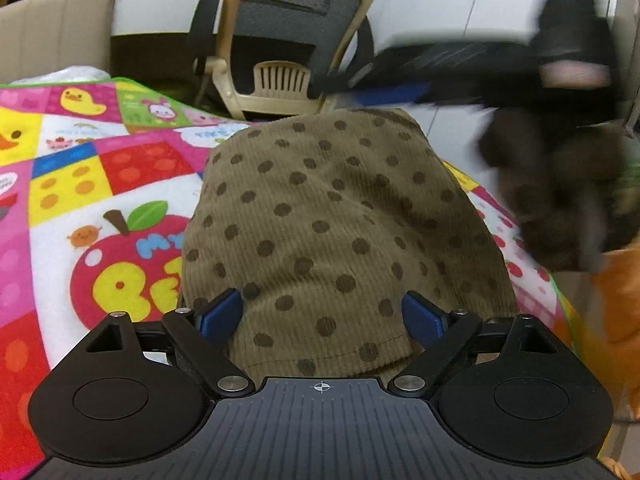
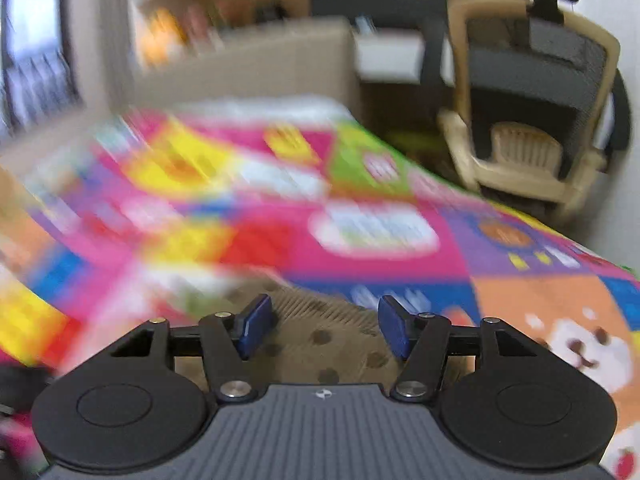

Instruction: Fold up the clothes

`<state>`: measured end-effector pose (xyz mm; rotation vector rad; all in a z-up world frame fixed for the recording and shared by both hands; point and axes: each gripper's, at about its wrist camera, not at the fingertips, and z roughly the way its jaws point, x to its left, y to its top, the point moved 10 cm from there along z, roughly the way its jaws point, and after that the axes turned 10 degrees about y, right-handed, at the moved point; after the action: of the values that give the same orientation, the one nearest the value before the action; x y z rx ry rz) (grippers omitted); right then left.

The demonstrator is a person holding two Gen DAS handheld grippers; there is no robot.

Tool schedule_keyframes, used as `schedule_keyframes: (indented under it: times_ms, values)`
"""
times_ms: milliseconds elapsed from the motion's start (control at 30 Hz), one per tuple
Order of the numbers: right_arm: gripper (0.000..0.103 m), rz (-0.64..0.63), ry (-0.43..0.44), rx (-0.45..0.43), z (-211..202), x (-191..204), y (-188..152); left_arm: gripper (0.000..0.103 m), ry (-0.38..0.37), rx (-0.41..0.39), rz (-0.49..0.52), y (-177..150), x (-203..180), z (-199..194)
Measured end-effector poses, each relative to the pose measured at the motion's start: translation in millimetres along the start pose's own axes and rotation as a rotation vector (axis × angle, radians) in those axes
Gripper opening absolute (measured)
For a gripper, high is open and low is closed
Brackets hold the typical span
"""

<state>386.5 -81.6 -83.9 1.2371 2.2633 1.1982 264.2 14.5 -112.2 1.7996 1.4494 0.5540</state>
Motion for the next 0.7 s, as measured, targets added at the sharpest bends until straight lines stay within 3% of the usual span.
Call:
schedule_keyframes:
  times_ms: [67, 333, 500, 600, 700]
  values:
    - [0.073, -0.043, -0.055, 0.028, 15, -8, -11, 0.093, -0.009, -0.004, -0.006, 0, 1, -2]
    - [0.075, -0.006, -0.007, -0.106, -63, -7, -9, 0.094, -0.044, 0.008, -0.044, 3, 7, -5]
    - [0.083, -0.058, -0.051, -0.004, -65, -11, -57, 0.095, -0.076, -0.021, -0.106, 14, 16, -15]
    - [0.083, -0.043, -0.063, 0.046, -56, -18, -82, 0.095, -0.021, -0.018, -0.163, 18, 30, -10]
    - [0.083, 0.129, 0.063, -0.008, -62, -23, -77, 0.095, 0.030, -0.001, -0.208, 18, 43, -7]
